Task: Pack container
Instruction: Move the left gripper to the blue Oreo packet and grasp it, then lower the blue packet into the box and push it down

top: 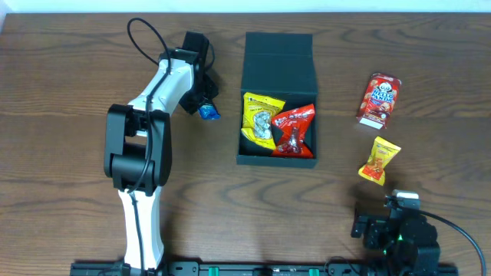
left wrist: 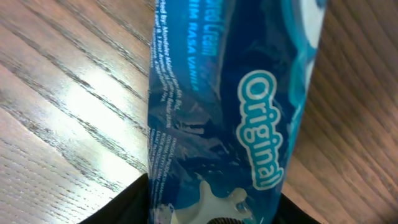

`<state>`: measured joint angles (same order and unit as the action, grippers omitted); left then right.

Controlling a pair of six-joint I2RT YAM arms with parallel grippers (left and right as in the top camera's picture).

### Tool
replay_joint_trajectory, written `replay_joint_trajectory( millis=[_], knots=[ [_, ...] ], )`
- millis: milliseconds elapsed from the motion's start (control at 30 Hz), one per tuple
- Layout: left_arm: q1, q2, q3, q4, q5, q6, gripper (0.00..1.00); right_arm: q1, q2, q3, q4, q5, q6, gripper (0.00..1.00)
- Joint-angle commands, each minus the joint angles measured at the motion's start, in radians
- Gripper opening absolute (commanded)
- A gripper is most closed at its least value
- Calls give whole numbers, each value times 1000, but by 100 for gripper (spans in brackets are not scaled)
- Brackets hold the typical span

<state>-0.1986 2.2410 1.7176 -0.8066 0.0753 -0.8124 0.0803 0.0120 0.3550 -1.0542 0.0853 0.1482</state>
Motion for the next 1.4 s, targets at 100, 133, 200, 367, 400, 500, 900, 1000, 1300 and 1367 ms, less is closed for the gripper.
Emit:
replay_joint_trajectory(
  millis=[100, 133, 200, 367, 400, 500, 900, 1000, 1300, 1367],
  knots=[
    [-10, 18, 18, -6, -4, -3, 43, -10, -5, -3, -5, 1, -8, 99],
    [-11, 18, 18, -6, -4, -3, 41, -10, -5, -3, -5, 1, -8, 99],
    [-13, 18, 18, -7, -4, -2, 38, -10, -5, -3, -5, 1, -8, 99],
    [-16, 18, 18, -10, -5, 5, 36, -10, -5, -3, -5, 1, -8, 99],
    [-17, 18, 18, -13, -5, 5, 36, -10, -5, -3, -5, 1, -8, 99],
    [-20, 18, 18, -18, -5, 8, 31, -10, -5, -3, -5, 1, -8, 99],
    [-31, 18, 18, -35, -5, 32, 26, -10, -5, -3, -5, 1, -8, 99],
    [-35, 16, 18, -40, -7, 50, 18, -10, -5, -3, -5, 1, -8, 99],
    [-49, -66, 18, -65, -88, 82, 9, -10, -5, -3, -5, 1, -8, 99],
    [-54, -94, 18, -67, -101, 106, 9, -10, -5, -3, -5, 1, -8, 99]
  ],
)
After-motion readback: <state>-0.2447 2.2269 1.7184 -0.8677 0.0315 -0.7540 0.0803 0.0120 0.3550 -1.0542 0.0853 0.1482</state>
